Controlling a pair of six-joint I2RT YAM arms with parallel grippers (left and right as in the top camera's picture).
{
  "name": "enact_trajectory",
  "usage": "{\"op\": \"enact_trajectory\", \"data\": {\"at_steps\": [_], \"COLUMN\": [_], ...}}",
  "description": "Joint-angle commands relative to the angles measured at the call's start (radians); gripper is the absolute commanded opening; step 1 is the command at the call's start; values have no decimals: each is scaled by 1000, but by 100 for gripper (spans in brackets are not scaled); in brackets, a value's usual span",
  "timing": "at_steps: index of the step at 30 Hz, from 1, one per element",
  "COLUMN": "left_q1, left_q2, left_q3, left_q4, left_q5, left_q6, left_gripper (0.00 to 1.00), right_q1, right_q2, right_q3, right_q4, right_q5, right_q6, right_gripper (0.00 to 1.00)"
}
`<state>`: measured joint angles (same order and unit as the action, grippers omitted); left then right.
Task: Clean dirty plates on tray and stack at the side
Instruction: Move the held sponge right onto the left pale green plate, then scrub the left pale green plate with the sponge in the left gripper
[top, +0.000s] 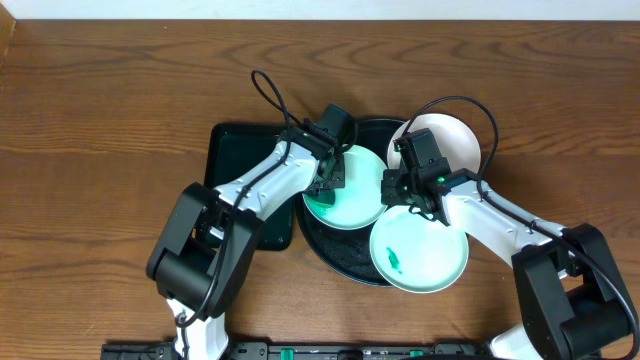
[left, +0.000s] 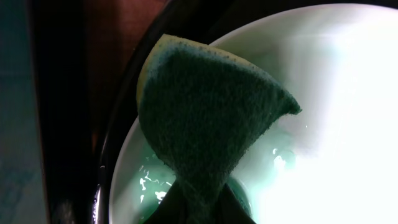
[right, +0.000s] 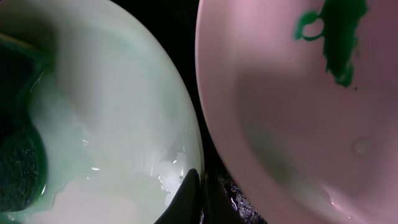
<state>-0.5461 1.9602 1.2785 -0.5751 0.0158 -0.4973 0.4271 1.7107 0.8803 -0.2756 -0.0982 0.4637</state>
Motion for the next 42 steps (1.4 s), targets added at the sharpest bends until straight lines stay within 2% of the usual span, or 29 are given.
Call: {"op": "enact_trajectory", "data": {"at_steps": [1, 13, 18, 33, 42], "left_q1": [-3, -17, -34, -66, -66], "left_q2": [102, 121, 121, 113, 5], "left_q3": [-18, -18, -18, -18, -18], "left_q4": [-3, -14, -13, -2, 18], "left_q5": [-5, 10, 134, 351, 393], "left_q6": [-2, -2, -2, -2, -2], "left_gripper": [8, 8, 8, 8, 7], "right_q1": [7, 7, 7, 7, 7], "right_q2": [10, 10, 10, 10, 10], "right_q3": [-7, -7, -7, -7, -7], "right_q4": [-3, 0, 0, 3, 3], "right_q5": [-33, -34, -34, -34, -34], "right_q6": [-1, -1, -1, -1, -1], "right_gripper": [2, 2, 1, 1, 2]}}
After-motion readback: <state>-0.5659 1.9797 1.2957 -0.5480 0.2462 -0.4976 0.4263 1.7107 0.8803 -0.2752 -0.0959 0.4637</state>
